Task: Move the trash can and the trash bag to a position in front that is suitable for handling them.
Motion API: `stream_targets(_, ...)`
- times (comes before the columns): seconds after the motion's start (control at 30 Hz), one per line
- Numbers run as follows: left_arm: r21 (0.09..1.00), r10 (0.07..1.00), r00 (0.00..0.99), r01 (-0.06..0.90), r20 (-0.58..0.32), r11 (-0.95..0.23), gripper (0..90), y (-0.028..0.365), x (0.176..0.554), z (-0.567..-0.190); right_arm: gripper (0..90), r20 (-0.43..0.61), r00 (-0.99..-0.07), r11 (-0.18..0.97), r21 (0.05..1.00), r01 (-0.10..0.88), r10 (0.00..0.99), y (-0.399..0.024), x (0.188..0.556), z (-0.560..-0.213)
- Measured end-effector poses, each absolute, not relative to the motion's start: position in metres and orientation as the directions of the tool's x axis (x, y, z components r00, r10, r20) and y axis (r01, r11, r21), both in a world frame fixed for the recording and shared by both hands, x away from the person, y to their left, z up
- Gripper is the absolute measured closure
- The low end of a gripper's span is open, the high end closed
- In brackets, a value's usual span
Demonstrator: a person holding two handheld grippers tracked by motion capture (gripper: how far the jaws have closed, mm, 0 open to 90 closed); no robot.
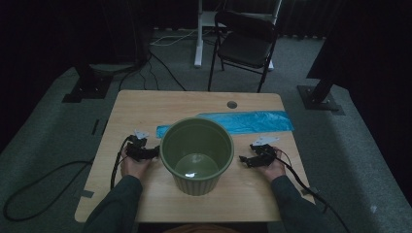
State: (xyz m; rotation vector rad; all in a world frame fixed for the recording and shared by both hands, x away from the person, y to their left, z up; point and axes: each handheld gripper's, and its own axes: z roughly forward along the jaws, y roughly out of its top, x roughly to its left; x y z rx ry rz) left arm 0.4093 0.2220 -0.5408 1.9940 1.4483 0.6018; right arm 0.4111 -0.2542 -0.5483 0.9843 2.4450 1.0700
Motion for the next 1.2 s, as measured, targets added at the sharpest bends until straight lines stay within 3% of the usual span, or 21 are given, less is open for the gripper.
stream_targets(0.1, 0.690, 0.951, 0.310, 0.685, 0.016, -0.235, 32.1, 0.222, 0.409, -0.539, 28.3, 0.001, -0.721, 0.489, 0.733, 0.472, 0.693, -0.255, 0.411, -0.547)
stream_targets(0.2, 0.682, 0.937, 0.346, 0.676, 0.040, -0.279, 43.8, 0.217, 0.406, -0.535, 40.6, 0.002, -0.718, 0.495, 0.723, 0.481, 0.696, -0.255, 0.409, -0.544)
stream_targets(0.3, 0.686, 0.923, 0.377, 0.653, 0.072, -0.320, 45.8, 0.212, 0.404, -0.533, 46.4, 0.000, -0.723, 0.509, 0.711, 0.486, 0.690, -0.255, 0.409, -0.541)
stream_targets(0.47, 0.725, 0.886, 0.462, 0.600, 0.031, -0.338, 48.2, 0.204, 0.393, -0.518, 57.5, 0.063, -0.750, 0.494, 0.715, 0.494, 0.659, -0.246, 0.403, -0.529)
stream_targets(0.8, 0.739, 0.837, 0.543, 0.593, -0.073, -0.319, 49.1, 0.208, 0.372, -0.500, 56.2, 0.043, -0.826, 0.533, 0.744, 0.402, 0.562, -0.209, 0.381, -0.503)
stream_targets(1.2, 0.738, 0.797, 0.601, 0.564, -0.059, -0.371, 49.3, 0.210, 0.344, -0.491, 58.7, 0.036, -0.873, 0.564, 0.750, 0.346, 0.487, -0.188, 0.365, -0.493)
